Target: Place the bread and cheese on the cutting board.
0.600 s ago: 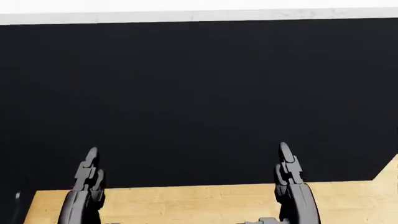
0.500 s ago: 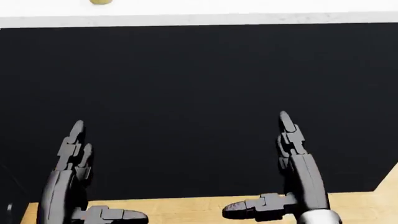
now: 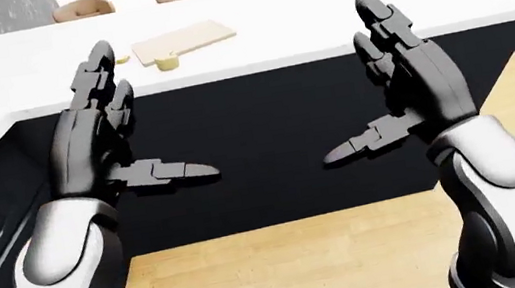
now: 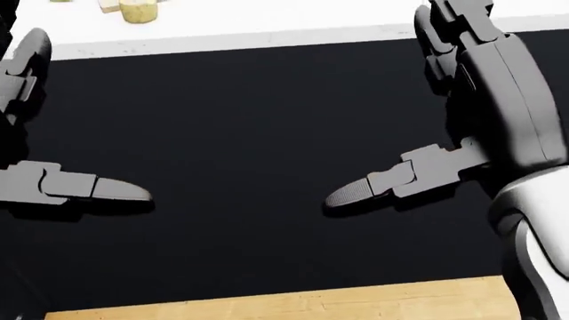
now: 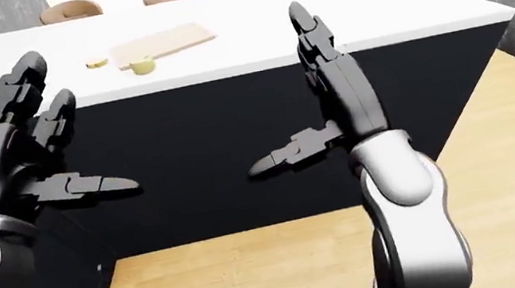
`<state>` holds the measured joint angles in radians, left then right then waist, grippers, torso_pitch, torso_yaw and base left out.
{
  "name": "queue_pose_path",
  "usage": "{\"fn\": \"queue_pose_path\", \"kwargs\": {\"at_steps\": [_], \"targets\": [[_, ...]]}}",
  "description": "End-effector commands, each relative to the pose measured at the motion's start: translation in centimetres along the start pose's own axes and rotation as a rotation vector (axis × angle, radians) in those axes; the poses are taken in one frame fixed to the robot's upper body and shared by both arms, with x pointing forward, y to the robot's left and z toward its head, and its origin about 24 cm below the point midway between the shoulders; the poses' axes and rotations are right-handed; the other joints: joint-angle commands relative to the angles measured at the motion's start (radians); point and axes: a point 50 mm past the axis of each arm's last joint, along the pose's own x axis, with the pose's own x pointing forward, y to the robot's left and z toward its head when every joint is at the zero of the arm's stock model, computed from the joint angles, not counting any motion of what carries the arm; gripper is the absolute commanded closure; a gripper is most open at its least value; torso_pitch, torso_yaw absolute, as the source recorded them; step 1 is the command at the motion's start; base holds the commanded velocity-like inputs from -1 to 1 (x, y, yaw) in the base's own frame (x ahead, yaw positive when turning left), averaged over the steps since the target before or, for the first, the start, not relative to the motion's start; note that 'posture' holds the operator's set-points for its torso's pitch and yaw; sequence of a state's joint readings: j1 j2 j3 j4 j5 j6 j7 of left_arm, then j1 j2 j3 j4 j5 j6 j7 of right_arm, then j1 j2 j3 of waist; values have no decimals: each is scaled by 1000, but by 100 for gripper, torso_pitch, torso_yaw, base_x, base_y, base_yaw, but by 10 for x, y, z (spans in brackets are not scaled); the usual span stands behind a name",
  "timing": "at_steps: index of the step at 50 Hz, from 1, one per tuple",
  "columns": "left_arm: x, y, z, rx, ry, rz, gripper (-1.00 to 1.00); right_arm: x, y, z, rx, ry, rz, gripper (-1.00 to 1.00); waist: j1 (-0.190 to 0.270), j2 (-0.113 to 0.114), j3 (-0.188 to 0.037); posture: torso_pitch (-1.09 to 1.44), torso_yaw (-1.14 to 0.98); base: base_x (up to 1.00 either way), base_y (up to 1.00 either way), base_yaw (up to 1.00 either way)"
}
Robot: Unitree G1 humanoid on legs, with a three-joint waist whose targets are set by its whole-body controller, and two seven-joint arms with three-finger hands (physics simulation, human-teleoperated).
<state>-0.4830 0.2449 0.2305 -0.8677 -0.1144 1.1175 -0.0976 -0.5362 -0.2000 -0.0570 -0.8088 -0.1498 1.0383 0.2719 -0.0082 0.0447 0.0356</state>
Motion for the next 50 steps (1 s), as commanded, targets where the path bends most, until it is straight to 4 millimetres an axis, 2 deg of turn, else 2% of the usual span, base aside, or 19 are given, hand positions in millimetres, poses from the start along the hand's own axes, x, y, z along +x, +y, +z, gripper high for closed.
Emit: {"fn": "queue_pose_path", "kwargs": {"at_steps": [1,7,12,14,16,19,22,25,28,29,30,31,38,40,41,42,43,45,50], "targets": [[0,3,8,14,-58,25,-100,-1,-2,14,-19,-90,-14,-100,6,-3,-6,0,0,10,20,0],[-2,-1,2,27,-55,20,-100,-2,0,13,-22,-91,-11,-100,-1,3,-17,0,0,11,19,0],[-2,-1,3,30,-58,18,-100,-2,1,13,-23,-92,-10,-100,7,-42,-6,0,0,11,19,0],[-2,-1,3,33,-59,20,-100,-3,1,13,-23,-95,-7,-100,12,-79,-12,0,0,11,19,0],[-2,-1,3,34,-60,20,-100,-3,1,12,-24,-96,-8,-100,7,-59,-13,0,0,12,19,0],[-2,-2,2,32,-60,19,-100,-3,2,12,-25,-96,-6,-100,3,-80,-15,0,0,11,19,0],[-2,-2,0,36,-59,22,-100,-3,3,11,-27,-96,-3,-100,4,-65,-9,0,0,11,19,0],[-1,-2,0,38,-60,21,-100,-3,3,12,-29,-98,-2,-100,-2,-25,4,0,0,11,19,0],[-2,-3,1,39,-63,20,-100,-3,3,13,-29,-99,1,-100,-4,65,-17,0,0,11,19,0],[-2,-2,1,38,-62,21,-100,-3,3,13,-30,-99,2,-100,2,23,-10,0,0,11,19,0],[-2,-3,1,38,-63,21,-100,-3,3,13,-30,-99,3,-100,-5,35,-10,0,0,10,18,0],[-2,-3,1,38,-63,21,-100,-3,4,13,-30,-99,4,-100,3,29,-11,0,0,11,20,0],[-1,-2,-1,39,-63,26,-100,0,6,12,-28,-96,12,-100,4,-43,-8,0,0,11,19,0],[-1,-2,-2,38,-62,26,-100,-1,9,10,-25,-93,17,-100,7,-83,-9,0,0,11,19,0],[-1,-2,-2,39,-61,24,-100,-2,9,9,-23,-91,20,-100,7,-117,-24,0,0,11,19,0],[-2,-2,-2,39,-61,24,-100,-2,10,9,-21,-91,21,-100,-4,-72,-15,0,0,11,19,0],[-2,-2,-2,39,-62,24,-100,-2,10,9,-22,-91,21,-100,4,-89,-16,0,0,11,20,0],[-1,-2,-2,38,-62,25,-100,-2,10,8,-21,-89,21,-100,2,-89,-22,0,0,11,19,0],[-2,-3,-3,38,-61,23,-100,-3,10,6,-22,-88,24,-100,1,-40,-5,0,0,11,19,0]]}}
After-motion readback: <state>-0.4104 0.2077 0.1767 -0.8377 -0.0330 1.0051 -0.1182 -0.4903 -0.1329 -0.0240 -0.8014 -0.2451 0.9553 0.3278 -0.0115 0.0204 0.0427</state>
